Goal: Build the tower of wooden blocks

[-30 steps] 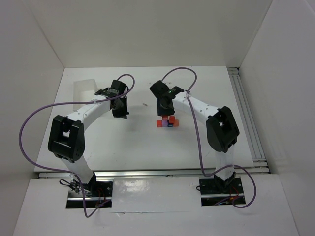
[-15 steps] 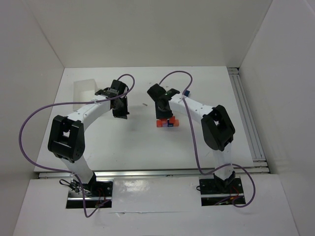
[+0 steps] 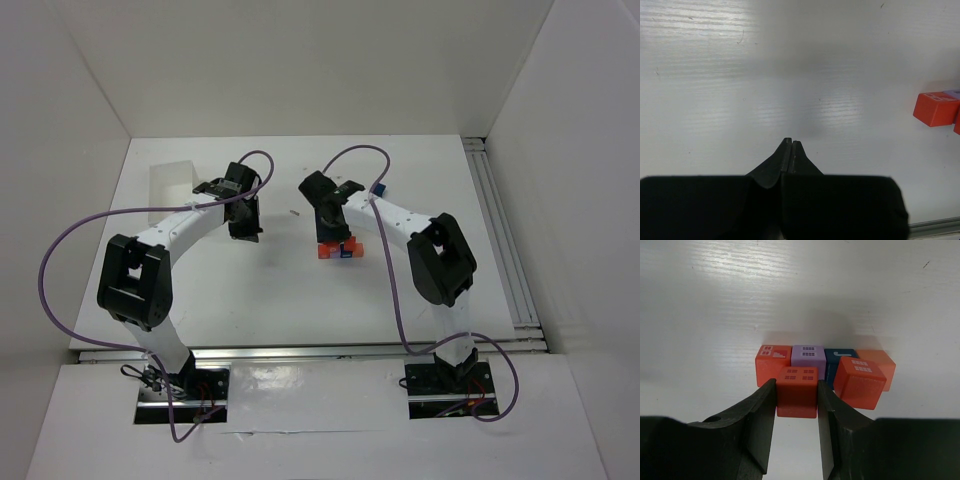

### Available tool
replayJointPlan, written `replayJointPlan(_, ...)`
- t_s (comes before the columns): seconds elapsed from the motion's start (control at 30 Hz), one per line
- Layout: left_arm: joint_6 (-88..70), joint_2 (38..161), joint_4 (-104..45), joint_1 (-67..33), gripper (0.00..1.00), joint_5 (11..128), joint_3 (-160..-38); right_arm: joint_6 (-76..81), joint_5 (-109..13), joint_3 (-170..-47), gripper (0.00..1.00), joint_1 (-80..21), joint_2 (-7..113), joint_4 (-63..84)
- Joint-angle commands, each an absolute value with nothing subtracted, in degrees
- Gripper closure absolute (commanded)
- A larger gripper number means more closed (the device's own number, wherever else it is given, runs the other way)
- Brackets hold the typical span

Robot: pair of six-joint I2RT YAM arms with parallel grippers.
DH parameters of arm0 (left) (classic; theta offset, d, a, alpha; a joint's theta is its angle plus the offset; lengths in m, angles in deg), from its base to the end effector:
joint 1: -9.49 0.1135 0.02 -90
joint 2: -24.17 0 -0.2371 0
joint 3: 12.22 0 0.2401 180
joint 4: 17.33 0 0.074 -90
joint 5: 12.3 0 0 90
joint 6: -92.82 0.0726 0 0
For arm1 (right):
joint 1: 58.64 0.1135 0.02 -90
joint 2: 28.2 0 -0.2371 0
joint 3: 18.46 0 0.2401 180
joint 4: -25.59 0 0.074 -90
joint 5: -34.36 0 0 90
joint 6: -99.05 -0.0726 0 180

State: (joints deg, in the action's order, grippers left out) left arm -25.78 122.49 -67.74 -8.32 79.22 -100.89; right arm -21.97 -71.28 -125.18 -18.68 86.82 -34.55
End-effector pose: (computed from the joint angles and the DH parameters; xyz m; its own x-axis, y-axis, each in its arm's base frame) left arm 0.3473 -0.1096 0.1808 -0.8647 -0.2248 -0.4492 -0.1376 0.9660 -0.2187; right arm 0.3274 0.2488 0.1598 -0.8905 -0.0987 -0.4441 -0.0976 0.9949 -0.0255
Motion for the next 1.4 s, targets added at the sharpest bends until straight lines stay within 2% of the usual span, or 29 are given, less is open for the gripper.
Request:
replayJointPlan(0.0, -25.3, 120.3, -67.3, -8.1, 1.00, 78.7, -100.5, -22.1, -71.5, -126.9, 0.66, -18.1, 87.5, -33.9)
replayJointPlan(0.27, -25.3, 120.3, -67.3, -8.1, 1.00, 78.7, -100.5, -22.1, -71.5, -127.4, 0.65, -18.1, 88.1, -33.9)
replayJointPlan(0.43, -25.3, 120.3, -67.3, -8.1, 1.00, 78.7, -100.5, -22.1, -71.5, -127.9, 0.52, -18.1, 88.7, -33.9)
replayJointPlan(0.5, -25.3, 120.3, -67.3, -8.1, 1.00, 78.7, -100.5, -21.6, -71.5, -128.5, 0.50, -18.1, 88.7, -34.6)
replayJointPlan(0.7, -25.3, 120.3, -67.3, -8.1, 1.00, 78.7, -100.5, -21.1, -73.2, -134.6, 0.50, -17.6, 86.8, -37.1)
replayJointPlan(0.8, -25.3, 120.3, -67.3, -8.1, 1.00, 78.7, -100.5, -21.7, -78.0, -137.1, 0.50, -17.6, 85.0, -38.3)
replayJointPlan(0.97, -24.8, 120.3, -67.3, -8.1, 1.00, 78.7, -100.5, -21.7, -79.0, -135.3, 0.50, -23.1, 83.9, -36.0)
replayJointPlan(1.1, -24.8, 120.3, -67.3, -8.1, 1.00, 78.7, -100.5, -23.1, -79.0, -136.6, 0.37, -28.7, 87.2, -36.0)
replayJointPlan(1.37, -24.8, 120.3, -67.3, -8.1, 1.00, 79.3, -100.5, -26.9, -72.2, -138.0, 0.34, -33.2, 92.6, -30.4)
